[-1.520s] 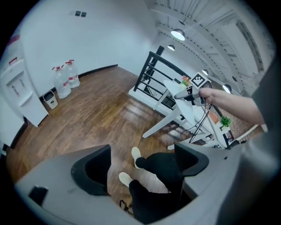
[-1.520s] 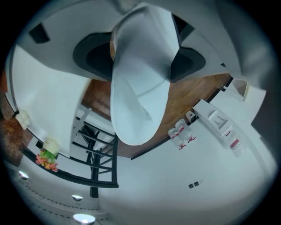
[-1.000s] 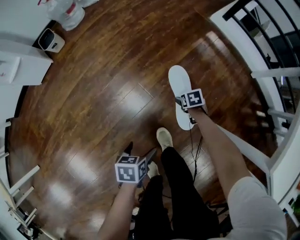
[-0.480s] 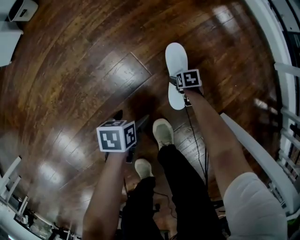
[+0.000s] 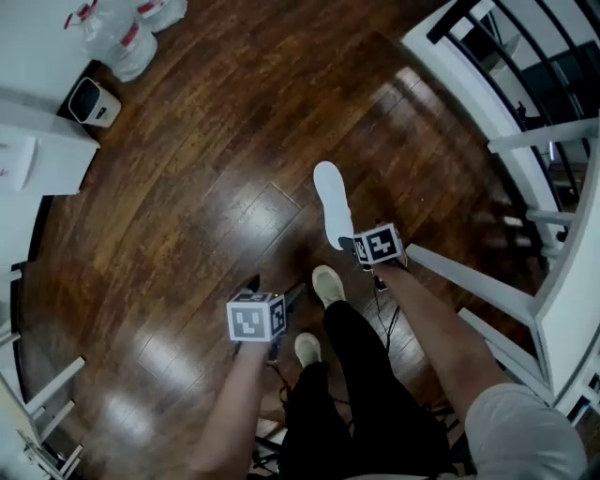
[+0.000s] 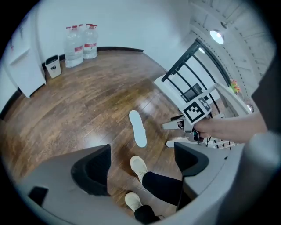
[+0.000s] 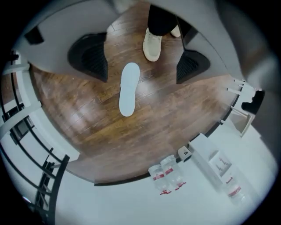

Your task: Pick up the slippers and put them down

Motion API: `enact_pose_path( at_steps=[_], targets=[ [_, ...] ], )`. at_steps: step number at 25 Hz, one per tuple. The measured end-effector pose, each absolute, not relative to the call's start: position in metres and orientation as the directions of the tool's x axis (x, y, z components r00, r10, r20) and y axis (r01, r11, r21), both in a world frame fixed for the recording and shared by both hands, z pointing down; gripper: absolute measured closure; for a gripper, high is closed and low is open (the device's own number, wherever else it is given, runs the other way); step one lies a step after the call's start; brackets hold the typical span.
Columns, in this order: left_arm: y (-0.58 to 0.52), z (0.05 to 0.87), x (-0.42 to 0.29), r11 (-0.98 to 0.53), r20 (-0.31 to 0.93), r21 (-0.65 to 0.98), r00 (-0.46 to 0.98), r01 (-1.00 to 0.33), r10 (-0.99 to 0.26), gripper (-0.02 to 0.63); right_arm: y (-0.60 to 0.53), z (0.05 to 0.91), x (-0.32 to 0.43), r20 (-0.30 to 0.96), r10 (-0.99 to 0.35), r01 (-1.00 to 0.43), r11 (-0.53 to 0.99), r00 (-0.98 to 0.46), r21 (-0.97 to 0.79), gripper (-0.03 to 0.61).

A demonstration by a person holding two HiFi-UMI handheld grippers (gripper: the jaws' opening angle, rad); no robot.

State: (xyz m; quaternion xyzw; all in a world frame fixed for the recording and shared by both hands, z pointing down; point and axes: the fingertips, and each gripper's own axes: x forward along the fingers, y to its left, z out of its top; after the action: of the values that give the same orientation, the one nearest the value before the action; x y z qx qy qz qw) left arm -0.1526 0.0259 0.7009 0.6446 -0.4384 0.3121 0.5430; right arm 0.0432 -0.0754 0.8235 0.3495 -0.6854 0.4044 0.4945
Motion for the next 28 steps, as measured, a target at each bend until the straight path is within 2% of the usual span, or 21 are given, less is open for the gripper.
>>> enact_pose_path(
  at_steps=[5,8,12,15,22,25,28],
  targets=[
    [0.091,0.481,-0.135,-0.224,0.886,0.344,0.394,-0.912,-0.243,0.163,0.031,0.530,0.088,0.919,-0.250,-0.926,0.303,-0.306,-0.226,0.075],
    [0.168,0.338,-0.087,-0.358,0.855,0.378,0.470,-0.854,-0.219,0.163,0.137,0.336,0.133,0.858,-0.382,-0.930,0.264,-0.343,-0.254,0.100],
    [0.196,0.208,0.017,-0.565,0.777,0.386,0.587,-0.729,-0.226,0.163,0.246,0.202,0.248,0.802,-0.531,-0.961,0.122,-0.276,-0.250,0.101],
    [0.215,0.169,0.102,-0.658,0.749,0.368,0.629,-0.656,-0.209,0.163,0.302,0.144,0.349,0.730,-0.660,-0.970,-0.006,-0.177,-0.241,0.101],
    [0.271,0.147,0.305,-0.771,0.735,0.366,0.670,-0.521,-0.104,0.163,0.452,0.129,0.567,0.682,-0.731,-0.913,-0.292,0.021,-0.285,0.103],
    [0.287,0.154,0.361,-0.793,0.744,0.344,0.662,-0.502,-0.096,0.163,0.478,0.135,0.612,0.674,-0.738,-0.900,-0.320,0.041,-0.296,0.104],
    [0.297,0.164,0.385,-0.794,0.752,0.342,0.653,-0.502,-0.089,0.163,0.486,0.141,0.637,0.678,-0.734,-0.900,-0.322,0.041,-0.294,0.104]
  ],
)
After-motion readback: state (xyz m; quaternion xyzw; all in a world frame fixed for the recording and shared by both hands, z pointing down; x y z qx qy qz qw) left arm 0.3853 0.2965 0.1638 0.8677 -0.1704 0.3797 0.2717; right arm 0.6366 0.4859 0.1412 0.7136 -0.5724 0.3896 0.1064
